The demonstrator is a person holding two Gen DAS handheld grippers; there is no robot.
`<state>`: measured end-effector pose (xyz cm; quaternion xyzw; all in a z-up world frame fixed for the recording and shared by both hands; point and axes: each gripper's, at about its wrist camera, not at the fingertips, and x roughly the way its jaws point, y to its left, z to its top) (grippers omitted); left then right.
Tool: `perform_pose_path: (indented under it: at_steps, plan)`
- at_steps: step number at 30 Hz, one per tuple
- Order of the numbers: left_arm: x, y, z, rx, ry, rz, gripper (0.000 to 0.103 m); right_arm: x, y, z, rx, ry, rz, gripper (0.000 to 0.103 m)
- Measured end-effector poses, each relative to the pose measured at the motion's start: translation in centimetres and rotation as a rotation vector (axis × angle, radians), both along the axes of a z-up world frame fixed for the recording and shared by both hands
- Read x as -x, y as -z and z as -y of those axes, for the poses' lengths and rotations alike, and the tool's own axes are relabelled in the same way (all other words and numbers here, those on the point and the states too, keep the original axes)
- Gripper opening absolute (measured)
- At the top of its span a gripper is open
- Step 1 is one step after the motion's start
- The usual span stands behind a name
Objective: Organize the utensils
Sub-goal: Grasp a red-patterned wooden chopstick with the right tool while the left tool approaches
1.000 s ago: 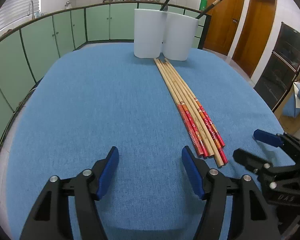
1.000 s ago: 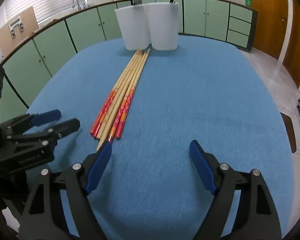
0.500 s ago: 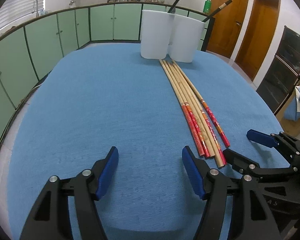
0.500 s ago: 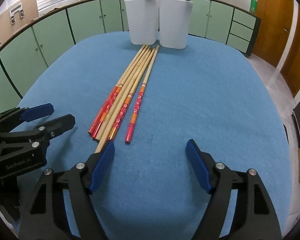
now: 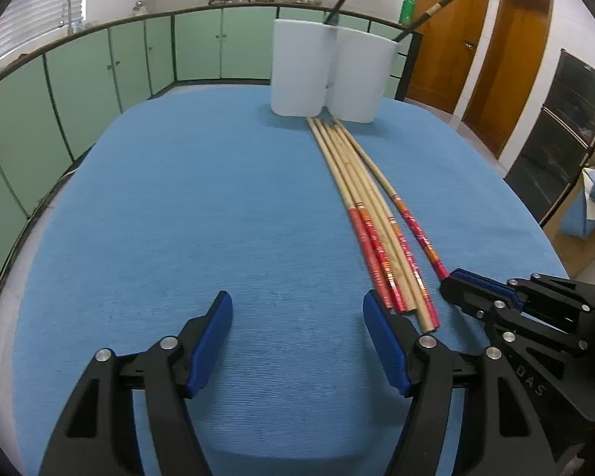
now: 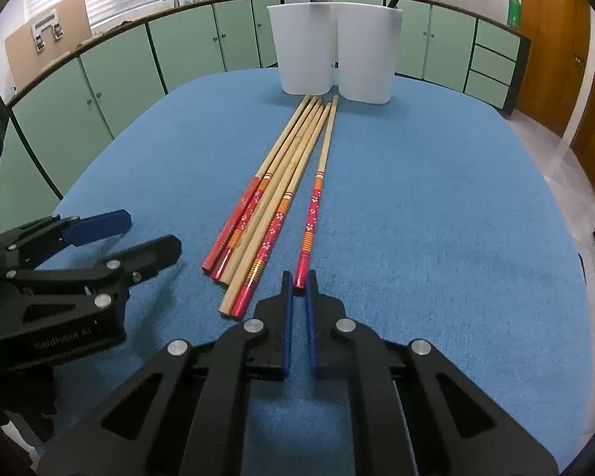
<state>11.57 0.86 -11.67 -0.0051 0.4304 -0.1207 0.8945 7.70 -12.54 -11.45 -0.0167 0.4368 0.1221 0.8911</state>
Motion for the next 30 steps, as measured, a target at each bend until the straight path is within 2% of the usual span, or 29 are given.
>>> perform_pose_path:
  at_steps: [7, 11, 22, 30]
  plan:
    - [0.0, -0.2, 1.9, -0.008, 0.054, 0.001, 0.068, 0.3, -0.1, 2.1, 0.004, 0.050, 0.001, 0.005]
    - [-0.3, 0.4, 2.8, -0.048, 0.070, -0.006, 0.069, 0.5, 0.0, 3.0, -0.005, 0.064, -0.001, 0.005]
    - [-0.4, 0.3, 1.1, -0.072, 0.015, -0.003, 0.071, 0.6, 0.0, 3.1, -0.006, 0.063, -0.001, 0.005]
    - [-0.8, 0.3, 1.6, -0.093, 0.010, -0.006, 0.071, 0.6, 0.1, 3.2, -0.002, 0.060, 0.003, 0.006]
